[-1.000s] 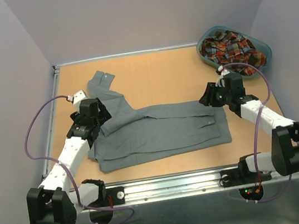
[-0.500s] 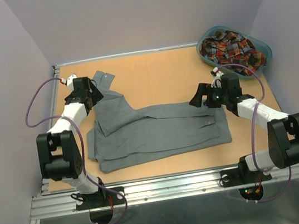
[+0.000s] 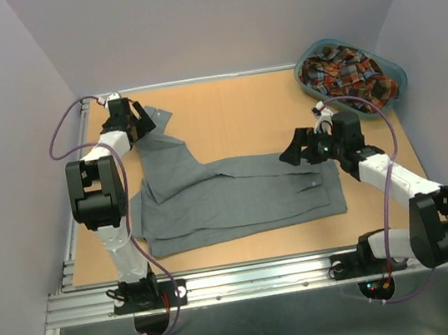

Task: Fold and stack the long sleeve shirts
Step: Fold the shirt

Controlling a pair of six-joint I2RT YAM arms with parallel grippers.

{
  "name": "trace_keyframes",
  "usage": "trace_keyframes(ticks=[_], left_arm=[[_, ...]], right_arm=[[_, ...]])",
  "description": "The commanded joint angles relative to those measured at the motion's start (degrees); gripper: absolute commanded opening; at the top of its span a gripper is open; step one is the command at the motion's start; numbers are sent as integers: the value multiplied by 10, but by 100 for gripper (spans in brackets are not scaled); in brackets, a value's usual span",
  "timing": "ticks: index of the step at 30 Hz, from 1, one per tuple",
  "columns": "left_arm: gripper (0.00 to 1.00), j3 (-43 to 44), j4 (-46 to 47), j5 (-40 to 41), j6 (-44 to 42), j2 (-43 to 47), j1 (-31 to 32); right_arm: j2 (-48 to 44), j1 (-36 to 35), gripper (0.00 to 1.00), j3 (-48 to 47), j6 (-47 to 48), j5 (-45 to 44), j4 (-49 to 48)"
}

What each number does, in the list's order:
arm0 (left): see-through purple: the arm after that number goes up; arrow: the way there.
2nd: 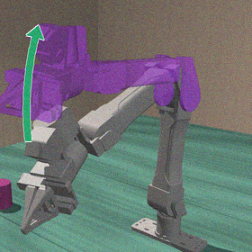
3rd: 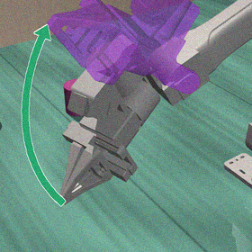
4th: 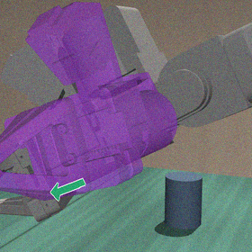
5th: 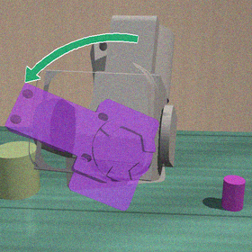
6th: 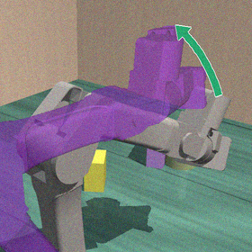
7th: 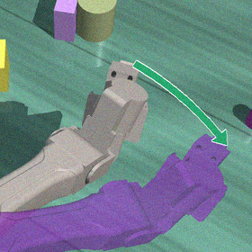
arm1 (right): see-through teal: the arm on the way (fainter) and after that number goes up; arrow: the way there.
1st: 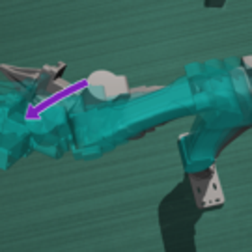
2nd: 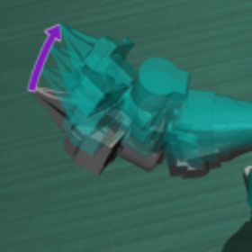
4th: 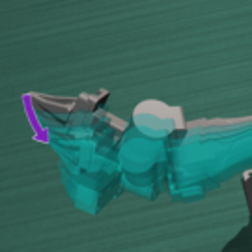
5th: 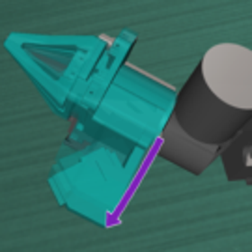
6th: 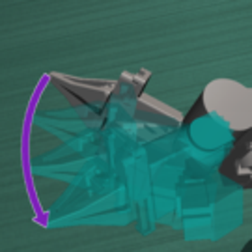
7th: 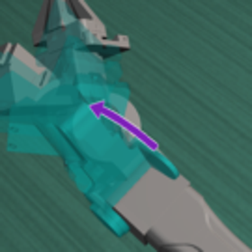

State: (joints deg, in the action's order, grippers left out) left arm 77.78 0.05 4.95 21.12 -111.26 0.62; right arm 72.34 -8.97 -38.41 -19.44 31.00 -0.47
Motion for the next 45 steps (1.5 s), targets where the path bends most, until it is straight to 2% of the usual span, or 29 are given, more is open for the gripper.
trace_keyframes(ticks=[1,6,9,12,13,16,17,18,19,22,23,29,30,33,37,41,45], left_arm=[[97,53,28,1,-18,-29,-19],[97,79,15,-1,-18,-62,-27],[93,101,4,-27,-28,-88,-27],[83,112,3,-69,-29,-101,-26],[73,113,2,-75,-30,-103,-26],[56,113,5,-86,-32,-106,-26],[43,113,6,-89,-32,-104,-26],[35,111,7,-91,-32,-104,-26],[21,109,8,-93,-34,-102,-26],[3,95,11,-118,-34,-75,-26],[0,89,13,-124,-33,-62,-25],[0,12,11,-125,0,99,-8],[0,-3,10,-124,8,124,16],[0,-65,0,-151,37,225,33],[2,-166,-37,-171,58,373,69],[3,-252,-74,-208,67,479,87],[5,-323,-152,-226,84,570,89]], right_arm=[[-20,-10,100,15,16,23,-25],[-20,-14,100,18,25,21,-25],[-16,-17,100,18,31,24,-26],[-7,-29,100,17,41,38,-26],[-4,-37,100,15,44,41,-26],[-2,-46,100,15,52,41,-25],[-3,-49,100,15,53,40,-24],[-4,-50,100,15,53,40,-24],[-4,-51,100,16,54,40,-25],[-9,-53,100,16,56,36,-23],[-11,-53,100,16,56,35,-23],[-28,-54,100,7,54,17,-16],[-32,-54,100,7,53,15,-14],[-53,-54,100,5,47,7,-9],[-79,-54,100,6,43,-8,0],[-101,-55,100,6,50,-55,22],[-117,-55,100,7,45,-100,28]])
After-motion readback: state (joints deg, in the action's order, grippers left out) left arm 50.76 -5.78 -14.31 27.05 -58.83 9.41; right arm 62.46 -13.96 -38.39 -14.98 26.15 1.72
